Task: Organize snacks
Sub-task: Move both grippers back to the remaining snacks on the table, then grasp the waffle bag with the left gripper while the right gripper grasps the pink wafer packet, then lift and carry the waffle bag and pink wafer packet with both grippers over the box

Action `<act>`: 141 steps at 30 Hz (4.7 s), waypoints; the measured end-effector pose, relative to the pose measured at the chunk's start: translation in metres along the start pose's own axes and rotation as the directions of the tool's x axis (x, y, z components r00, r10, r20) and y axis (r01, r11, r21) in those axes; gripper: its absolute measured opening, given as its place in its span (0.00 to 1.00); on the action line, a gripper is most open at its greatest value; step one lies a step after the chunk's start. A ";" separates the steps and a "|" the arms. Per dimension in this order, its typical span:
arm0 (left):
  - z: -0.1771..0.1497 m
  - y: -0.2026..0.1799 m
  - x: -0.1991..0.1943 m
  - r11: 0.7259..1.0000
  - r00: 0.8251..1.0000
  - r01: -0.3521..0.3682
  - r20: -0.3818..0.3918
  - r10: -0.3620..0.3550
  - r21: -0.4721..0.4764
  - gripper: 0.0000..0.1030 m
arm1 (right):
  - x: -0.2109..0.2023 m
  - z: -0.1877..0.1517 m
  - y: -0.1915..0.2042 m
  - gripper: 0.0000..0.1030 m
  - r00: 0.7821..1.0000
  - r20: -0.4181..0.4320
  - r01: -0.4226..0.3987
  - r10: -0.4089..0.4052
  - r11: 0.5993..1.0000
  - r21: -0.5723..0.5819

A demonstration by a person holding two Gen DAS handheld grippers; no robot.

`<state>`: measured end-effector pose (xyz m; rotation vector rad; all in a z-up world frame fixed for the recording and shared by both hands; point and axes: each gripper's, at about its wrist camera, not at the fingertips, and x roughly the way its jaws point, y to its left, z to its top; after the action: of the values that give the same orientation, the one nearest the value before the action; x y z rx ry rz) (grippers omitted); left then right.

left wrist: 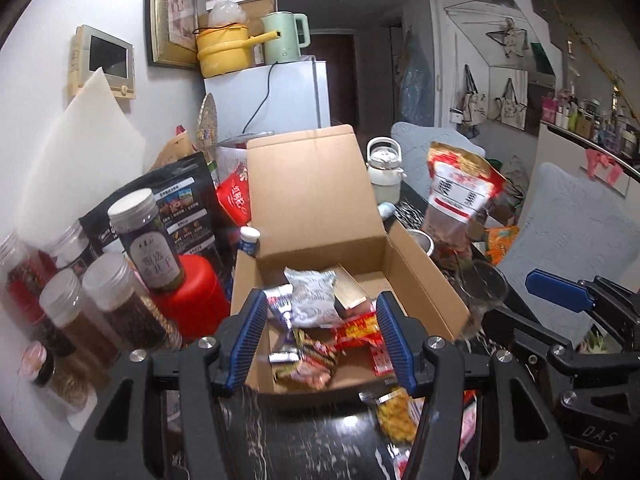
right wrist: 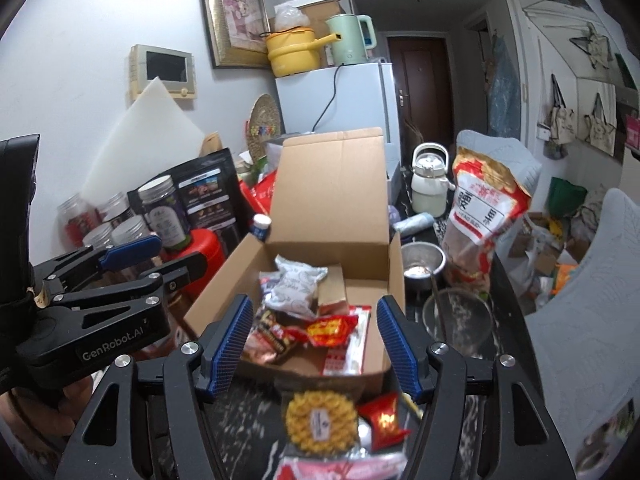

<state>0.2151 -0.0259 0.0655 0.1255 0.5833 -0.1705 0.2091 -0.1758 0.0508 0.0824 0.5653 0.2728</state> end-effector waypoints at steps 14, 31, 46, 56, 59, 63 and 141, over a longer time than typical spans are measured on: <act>-0.049 -0.012 -0.027 0.998 0.998 0.048 -0.050 -0.047 0.031 0.55 | -0.035 -0.052 0.012 0.66 0.999 -0.043 0.034 -0.033 0.999 0.037; -0.118 -0.003 -0.006 0.995 0.974 0.093 -0.205 -0.101 -0.045 0.55 | -0.015 -0.135 0.009 0.66 0.975 -0.216 0.087 -0.051 0.983 0.162; -0.167 -0.003 0.022 0.995 0.947 0.075 -0.307 -0.091 -0.063 0.55 | 0.048 -0.180 -0.021 0.80 0.917 -0.397 0.190 -0.038 0.917 0.350; -0.169 0.012 0.040 0.995 0.945 0.032 -0.322 -0.060 -0.091 0.55 | 0.077 -0.176 -0.024 0.90 0.879 -0.449 0.349 -0.160 0.858 0.378; -0.171 0.012 0.045 0.996 0.941 0.027 -0.334 -0.056 -0.089 0.55 | 0.085 -0.173 -0.023 0.92 0.862 -0.456 0.394 -0.220 0.857 0.331; -0.169 0.015 0.050 0.993 0.935 0.048 -0.345 -0.083 -0.109 0.55 | 0.094 -0.175 -0.013 0.93 0.840 -0.463 0.412 -0.284 0.889 0.201; -0.153 -0.087 0.150 0.986 0.858 0.129 -0.488 -0.164 -0.105 0.84 | 0.028 -0.198 -0.076 0.76 0.897 -0.420 0.197 -0.138 0.975 0.100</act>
<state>0.2395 -0.1041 -0.1511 0.0560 1.1157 -0.2696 0.1426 -0.2410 -0.1416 0.1125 1.0082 0.0784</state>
